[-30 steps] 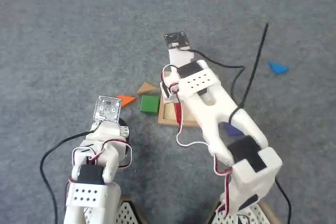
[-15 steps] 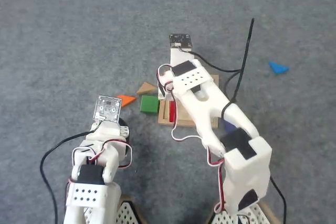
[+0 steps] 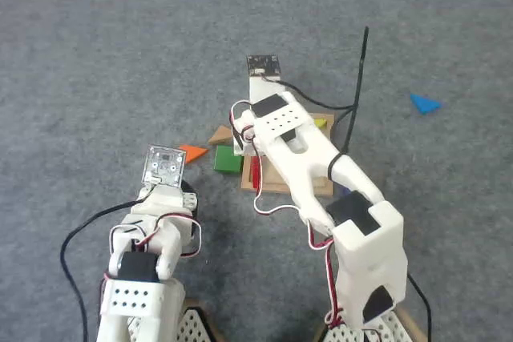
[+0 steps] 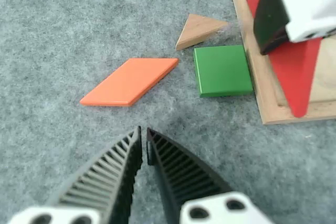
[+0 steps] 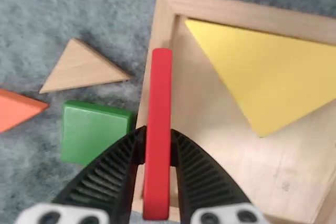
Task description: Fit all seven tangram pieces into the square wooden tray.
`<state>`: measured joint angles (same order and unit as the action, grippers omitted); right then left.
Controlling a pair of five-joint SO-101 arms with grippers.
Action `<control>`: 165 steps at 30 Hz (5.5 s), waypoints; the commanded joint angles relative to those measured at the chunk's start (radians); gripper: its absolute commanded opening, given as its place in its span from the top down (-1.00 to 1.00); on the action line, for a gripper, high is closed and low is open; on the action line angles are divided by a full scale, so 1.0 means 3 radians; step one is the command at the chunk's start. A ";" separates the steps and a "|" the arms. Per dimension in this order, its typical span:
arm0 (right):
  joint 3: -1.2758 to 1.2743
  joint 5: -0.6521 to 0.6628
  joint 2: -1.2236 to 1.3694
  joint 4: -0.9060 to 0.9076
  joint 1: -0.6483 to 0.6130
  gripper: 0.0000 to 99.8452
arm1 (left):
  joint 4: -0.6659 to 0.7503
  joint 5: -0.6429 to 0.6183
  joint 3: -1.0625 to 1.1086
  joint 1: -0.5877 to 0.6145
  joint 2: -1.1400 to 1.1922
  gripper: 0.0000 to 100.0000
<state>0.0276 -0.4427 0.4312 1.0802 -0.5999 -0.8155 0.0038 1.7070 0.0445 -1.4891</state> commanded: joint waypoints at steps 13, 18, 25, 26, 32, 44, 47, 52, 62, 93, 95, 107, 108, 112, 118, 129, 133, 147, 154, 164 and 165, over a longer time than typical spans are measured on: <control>0.0199 0.0414 -0.0069 -0.0151 -0.0013 0.80 | 0.0000 -0.0020 -0.0059 0.0010 -0.0041 0.97; 0.0194 0.0251 -0.0064 -0.0187 0.0100 0.80 | 0.0000 -0.0020 -0.0059 0.0010 -0.0041 0.97; 0.0179 0.0189 -0.0192 -0.0156 0.0320 0.80 | 0.0000 -0.0020 -0.0059 0.0010 -0.0041 0.97; 0.0174 0.0189 -0.0217 -0.0120 0.0325 0.80 | 0.0000 -0.0020 -0.0059 0.0010 -0.0041 0.97; 0.0174 0.0189 -0.0248 -0.0064 0.0355 0.80 | 0.0000 -0.0020 -0.0059 0.0010 -0.0041 0.97; 0.0194 0.0189 -0.0284 0.0079 0.0611 0.80 | 0.0000 -0.0020 -0.0059 0.0010 -0.0041 0.97; 0.0235 0.0123 -0.0289 0.0095 0.0509 0.80 | 0.0000 -0.0020 -0.0059 0.0010 -0.0041 0.97; 0.0445 -0.0107 -0.0248 0.0243 0.0350 0.93 | 0.0000 -0.0020 -0.0059 0.0010 -0.0041 0.97; 0.0573 -0.0317 -0.0243 0.0207 0.0335 0.99 | 0.0000 -0.0020 -0.0059 0.0010 -0.0041 0.97; 0.0593 -0.0527 0.0008 0.0182 0.0284 0.92 | 0.0000 -0.0020 -0.0059 0.0010 -0.0041 0.97; 0.0593 -0.0522 -0.0043 0.0263 0.0340 0.79 | 0.0000 -0.0020 -0.0059 0.0010 -0.0041 0.97; 0.0593 0.0148 -0.0018 0.0141 0.0350 0.57 | 0.0000 -0.0015 -0.0059 0.0010 -0.0041 0.97; 0.0593 0.0220 -0.0049 0.0141 0.0350 0.59 | 0.0000 -0.0015 -0.0059 0.0010 -0.0041 0.97; 0.0578 0.0501 -0.0279 0.0202 0.0355 0.62 | 0.0000 -0.0015 -0.0059 0.0010 -0.0041 0.97; 0.0506 0.0772 -0.1010 0.0575 0.0463 0.62 | 0.0000 -0.0015 -0.0059 0.0010 -0.0041 0.97; -0.1729 0.1166 -0.2253 -0.0371 0.1000 0.62 | 0.0000 -0.0015 -0.0059 0.0010 -0.0041 0.97; -0.2429 0.1550 -0.2565 -0.0898 0.1215 0.62 | 0.0000 -0.0015 -0.0059 0.0010 -0.0041 0.97; -0.3053 0.1611 -0.2616 -0.1501 0.1225 0.62 | 0.0000 -0.0015 -0.0059 0.0010 -0.0041 0.97; -0.3048 0.1611 -0.2652 -0.1506 0.1220 0.62 | 0.0000 -0.0015 -0.0059 0.0010 -0.0041 0.97; -0.3074 0.1621 -0.3450 -0.0821 0.1470 0.92 | 0.0010 -0.0020 -0.0059 -0.0092 -0.0041 0.97; -0.3089 0.1621 -0.3552 -0.0683 0.1578 0.94 | 0.0010 -0.0020 -0.0059 -0.0179 -0.0041 0.97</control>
<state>-0.8976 0.0269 -0.4726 0.7472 -0.2117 -0.8155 0.0038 1.7070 0.0445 -1.4891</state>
